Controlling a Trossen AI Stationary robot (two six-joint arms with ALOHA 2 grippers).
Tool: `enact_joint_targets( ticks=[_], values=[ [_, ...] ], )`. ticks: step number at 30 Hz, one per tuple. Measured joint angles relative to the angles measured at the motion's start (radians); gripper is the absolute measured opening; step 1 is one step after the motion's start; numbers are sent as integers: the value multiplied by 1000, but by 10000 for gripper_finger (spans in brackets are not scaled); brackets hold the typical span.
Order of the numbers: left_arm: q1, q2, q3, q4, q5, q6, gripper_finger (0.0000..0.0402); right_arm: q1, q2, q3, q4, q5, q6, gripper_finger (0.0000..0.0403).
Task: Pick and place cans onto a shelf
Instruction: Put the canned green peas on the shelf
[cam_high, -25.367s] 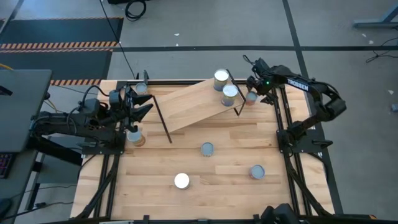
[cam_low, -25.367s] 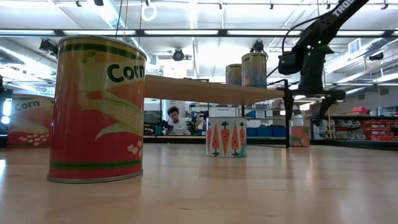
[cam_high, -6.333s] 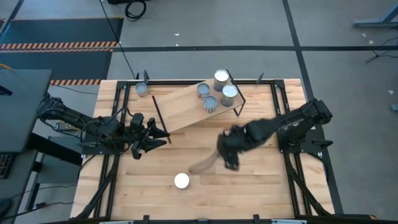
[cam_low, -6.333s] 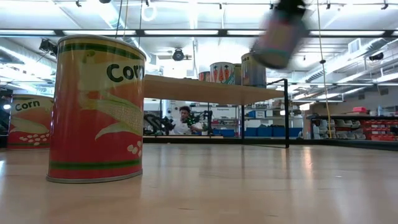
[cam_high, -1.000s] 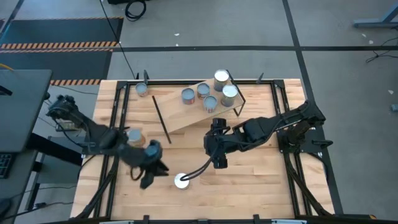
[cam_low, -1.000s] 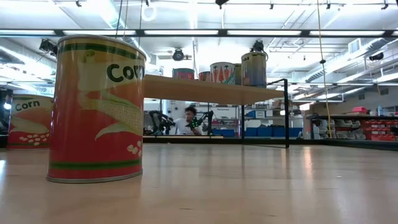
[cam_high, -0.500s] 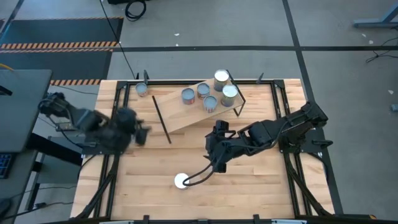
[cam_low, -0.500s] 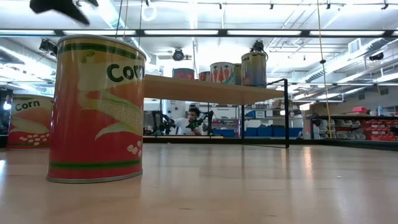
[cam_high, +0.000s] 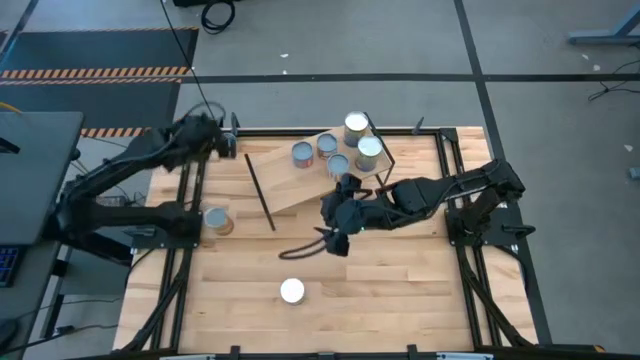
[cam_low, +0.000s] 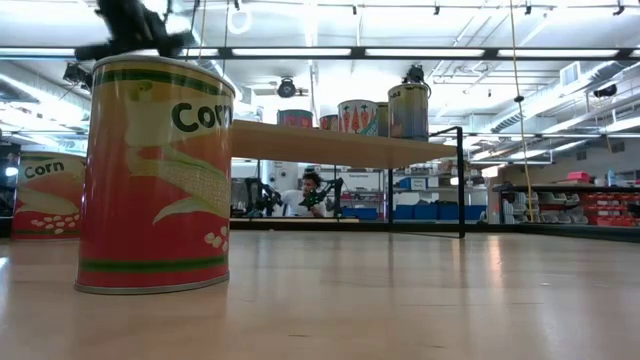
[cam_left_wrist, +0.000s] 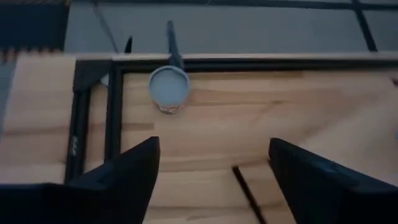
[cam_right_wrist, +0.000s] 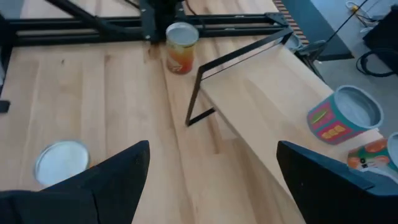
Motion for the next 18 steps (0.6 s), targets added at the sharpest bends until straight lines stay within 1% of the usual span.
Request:
enact_joint_targets(
  ticks=[3,5,7,11,18],
  values=[
    [165,70,0,72,106,36,314,-20,0,0,1,-15,-1,359],
    [241,129,0,116,134,68,313,-31,0,0,1,-18,-1,359],
    [300,191,0,154,138,86,312,-38,0,0,3,-18,-1,359],
    [366,308,0,204,158,128,312,-55,0,0,4,-3,-1,359],
    [441,478,0,257,146,106,312,-91,0,0,4,1,-2,359]
  ],
)
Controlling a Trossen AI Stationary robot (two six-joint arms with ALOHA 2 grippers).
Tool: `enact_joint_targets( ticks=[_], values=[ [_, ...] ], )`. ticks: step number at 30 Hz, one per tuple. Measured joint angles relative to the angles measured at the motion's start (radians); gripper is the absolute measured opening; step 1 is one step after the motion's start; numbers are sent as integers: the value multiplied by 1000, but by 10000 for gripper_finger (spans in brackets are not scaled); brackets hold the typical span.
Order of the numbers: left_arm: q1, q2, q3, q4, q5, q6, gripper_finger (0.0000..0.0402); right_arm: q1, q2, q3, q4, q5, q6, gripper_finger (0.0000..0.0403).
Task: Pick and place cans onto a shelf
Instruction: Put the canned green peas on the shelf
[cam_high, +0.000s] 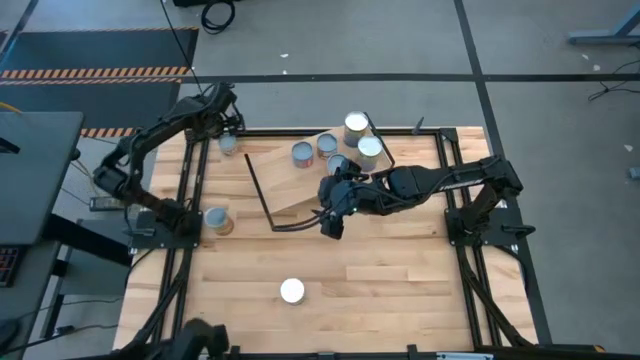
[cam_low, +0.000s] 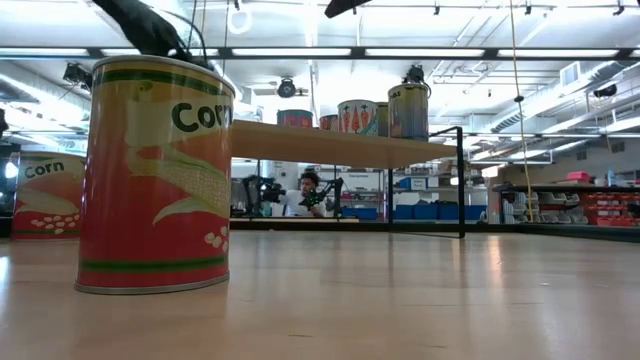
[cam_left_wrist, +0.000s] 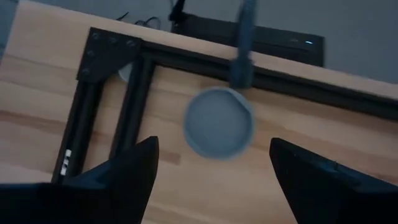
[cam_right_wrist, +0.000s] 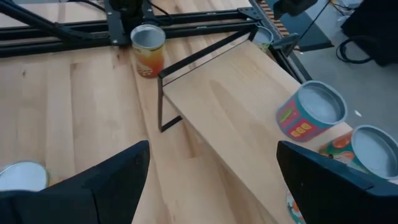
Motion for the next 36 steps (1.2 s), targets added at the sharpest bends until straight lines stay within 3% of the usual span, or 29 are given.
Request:
enact_joint_targets(
  ticks=[10,23,36],
  values=[
    [102,176,24,81,118,53,312,-47,0,0,-2,0,-16,359],
    [145,237,26,116,220,103,314,-79,0,0,-1,-1,-34,359],
    [143,245,16,134,215,131,314,-102,0,0,0,-20,-34,359]
  ],
)
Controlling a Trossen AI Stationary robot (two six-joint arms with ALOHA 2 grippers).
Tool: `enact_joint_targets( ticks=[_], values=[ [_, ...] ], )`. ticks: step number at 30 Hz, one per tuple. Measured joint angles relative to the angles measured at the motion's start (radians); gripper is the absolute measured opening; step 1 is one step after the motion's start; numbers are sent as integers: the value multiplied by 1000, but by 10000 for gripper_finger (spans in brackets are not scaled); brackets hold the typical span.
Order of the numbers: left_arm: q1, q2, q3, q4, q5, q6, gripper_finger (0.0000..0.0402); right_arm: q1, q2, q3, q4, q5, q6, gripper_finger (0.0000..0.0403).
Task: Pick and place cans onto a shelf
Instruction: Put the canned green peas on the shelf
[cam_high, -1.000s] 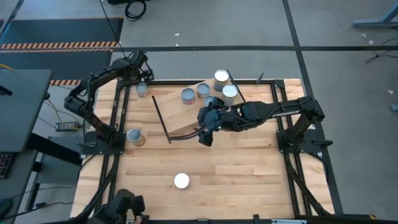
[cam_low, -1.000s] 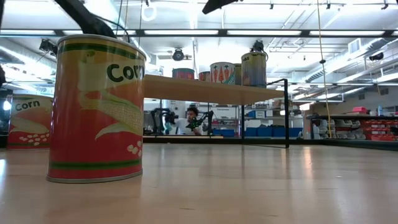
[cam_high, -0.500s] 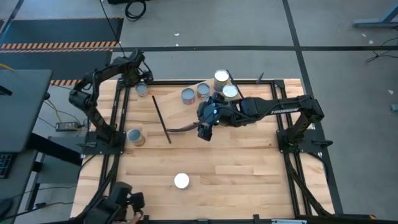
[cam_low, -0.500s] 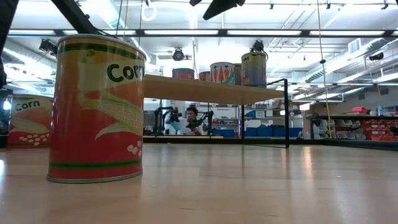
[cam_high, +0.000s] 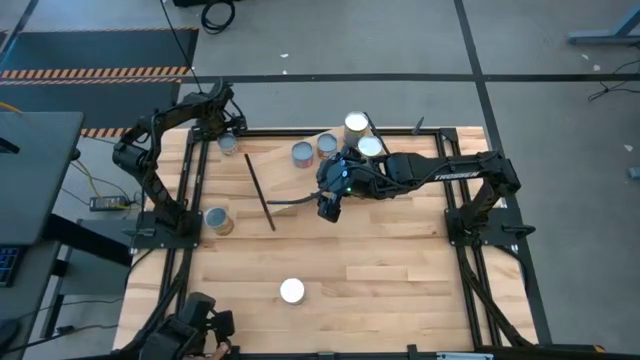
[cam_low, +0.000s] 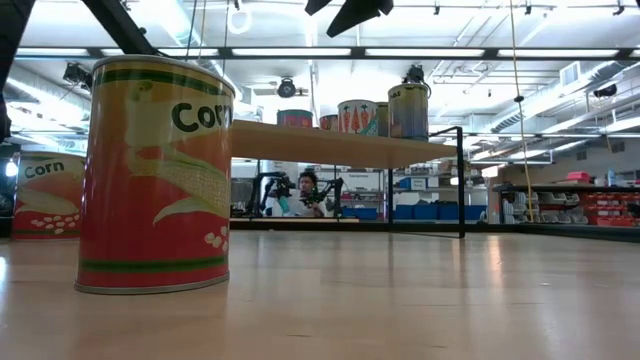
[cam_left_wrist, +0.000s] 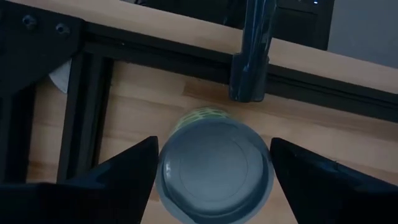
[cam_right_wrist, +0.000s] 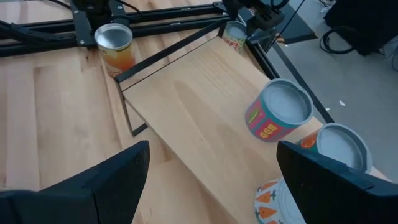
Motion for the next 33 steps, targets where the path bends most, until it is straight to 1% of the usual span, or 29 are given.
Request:
enact_joint_targets(
  ticks=[4,12,18,20,22,28,33],
  values=[
    [0,0,0,-21,0,-30,314,-8,0,0,0,-2,0,359],
    [-5,0,-1,-35,1,-2,313,-10,0,0,0,-3,0,359],
    [-5,0,-1,-34,2,0,286,-10,0,0,0,-3,11,359],
    [-5,0,-1,-34,3,4,282,-10,0,0,0,-3,16,359],
    [-5,0,-1,-34,5,7,287,-10,0,0,0,-3,25,359],
    [-5,4,-2,-47,15,0,326,-10,0,0,-1,-7,30,359],
    [-7,5,-3,-72,16,-18,338,-10,0,0,-1,-7,30,359]
  ],
)
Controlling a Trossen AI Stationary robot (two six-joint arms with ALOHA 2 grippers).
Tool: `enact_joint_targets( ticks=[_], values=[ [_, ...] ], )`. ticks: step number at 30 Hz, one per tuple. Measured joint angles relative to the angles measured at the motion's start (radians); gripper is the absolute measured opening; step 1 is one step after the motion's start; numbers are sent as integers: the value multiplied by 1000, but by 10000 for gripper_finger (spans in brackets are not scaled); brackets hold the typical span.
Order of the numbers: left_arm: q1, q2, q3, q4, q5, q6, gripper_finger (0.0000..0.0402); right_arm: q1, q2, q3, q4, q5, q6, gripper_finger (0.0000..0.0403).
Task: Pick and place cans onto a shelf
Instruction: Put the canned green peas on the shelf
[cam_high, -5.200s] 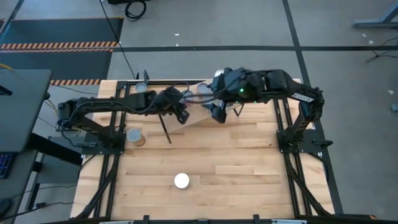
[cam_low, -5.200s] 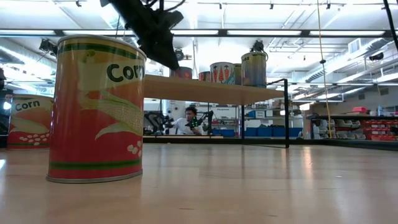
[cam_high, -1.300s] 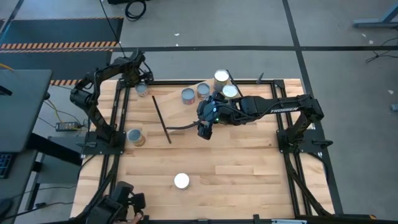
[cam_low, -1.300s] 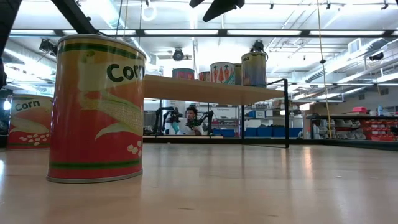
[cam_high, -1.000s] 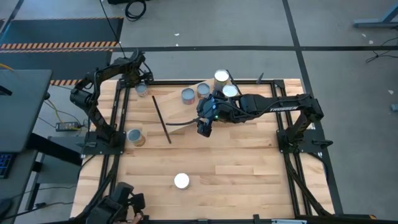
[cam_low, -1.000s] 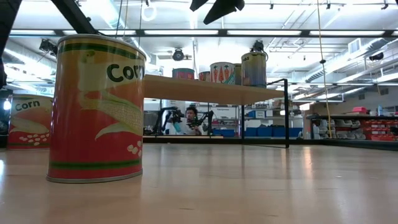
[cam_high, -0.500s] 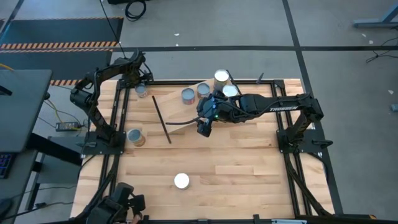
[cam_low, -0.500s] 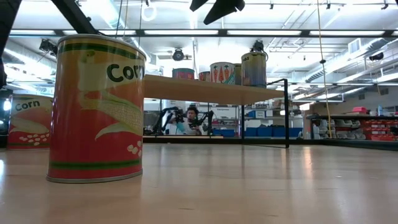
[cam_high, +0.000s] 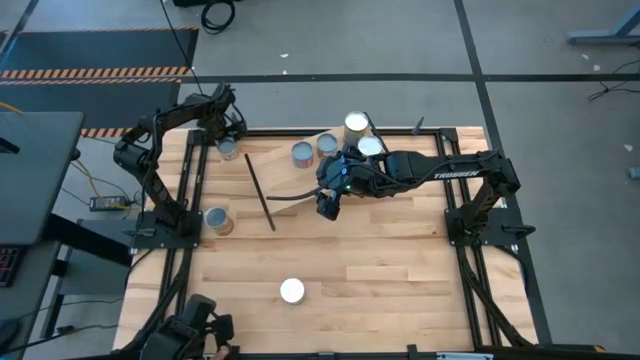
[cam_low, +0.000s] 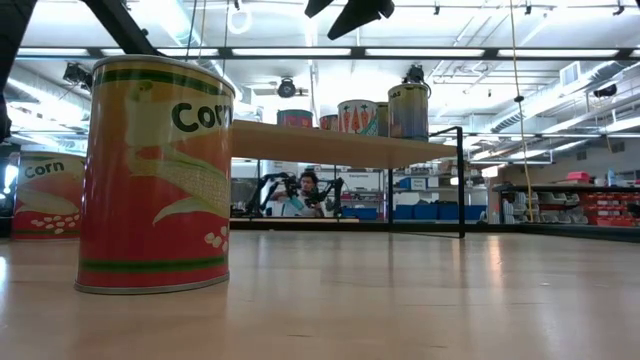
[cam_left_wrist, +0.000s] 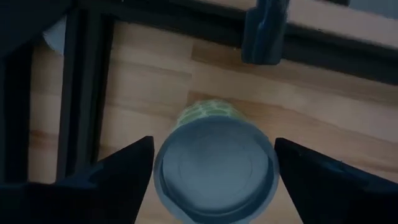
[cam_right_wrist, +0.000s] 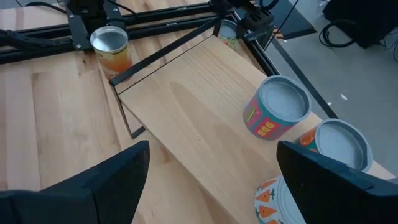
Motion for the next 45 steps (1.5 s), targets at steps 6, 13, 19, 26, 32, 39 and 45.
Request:
enact_joint_targets(
  ticks=[6,13,19,26,32,39,45],
  values=[
    [0,0,0,-33,19,-14,338,0,0,0,0,0,4,359],
    [-10,4,2,-60,46,-40,338,0,0,0,0,0,7,359],
    [-10,4,-17,-32,46,-61,338,2,0,0,0,0,17,359],
    [-26,5,-31,20,5,-63,318,25,-3,0,-20,0,32,359],
    [-26,2,-31,0,2,-9,283,38,-50,0,-47,4,65,359],
    [-44,-134,4,-52,21,102,283,40,-150,0,-134,45,116,359],
    [-138,-360,74,-131,48,122,284,32,-184,0,-140,26,98,359]
  ],
)
